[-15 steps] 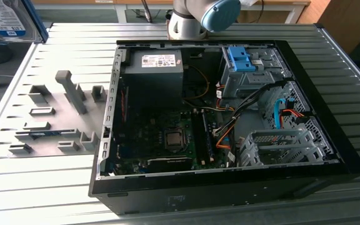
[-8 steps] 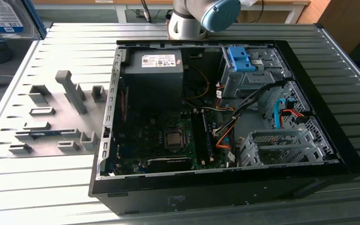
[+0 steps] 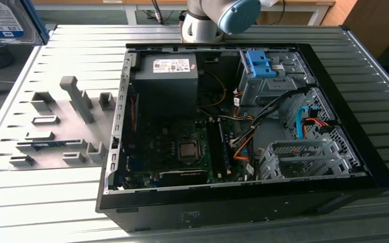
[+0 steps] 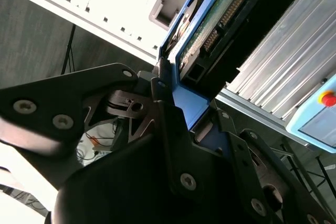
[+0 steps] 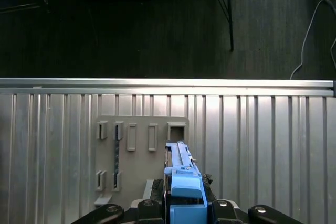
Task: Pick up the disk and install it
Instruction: 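Pick up the disk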
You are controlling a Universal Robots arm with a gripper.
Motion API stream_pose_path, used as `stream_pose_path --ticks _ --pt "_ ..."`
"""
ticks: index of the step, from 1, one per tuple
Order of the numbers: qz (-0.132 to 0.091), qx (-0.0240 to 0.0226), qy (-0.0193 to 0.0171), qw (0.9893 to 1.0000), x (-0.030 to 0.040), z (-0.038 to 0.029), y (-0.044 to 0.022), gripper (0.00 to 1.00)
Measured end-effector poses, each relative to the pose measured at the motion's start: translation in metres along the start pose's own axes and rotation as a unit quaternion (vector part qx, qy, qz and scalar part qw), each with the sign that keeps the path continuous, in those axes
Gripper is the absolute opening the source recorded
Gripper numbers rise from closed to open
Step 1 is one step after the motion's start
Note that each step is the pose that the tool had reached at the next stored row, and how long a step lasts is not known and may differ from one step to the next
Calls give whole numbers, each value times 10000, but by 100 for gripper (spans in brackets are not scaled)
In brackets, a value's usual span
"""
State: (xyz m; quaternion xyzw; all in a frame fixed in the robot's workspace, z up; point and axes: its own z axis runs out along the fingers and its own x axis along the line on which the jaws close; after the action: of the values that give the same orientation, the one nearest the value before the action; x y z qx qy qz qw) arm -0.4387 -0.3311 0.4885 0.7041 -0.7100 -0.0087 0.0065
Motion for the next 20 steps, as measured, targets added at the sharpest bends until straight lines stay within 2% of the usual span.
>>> stream_pose_path --ticks 13,20 --pt "0 0 0 10000 193 -1 -2 37" --pt "0 0 0 10000 207 -1 -2 37"
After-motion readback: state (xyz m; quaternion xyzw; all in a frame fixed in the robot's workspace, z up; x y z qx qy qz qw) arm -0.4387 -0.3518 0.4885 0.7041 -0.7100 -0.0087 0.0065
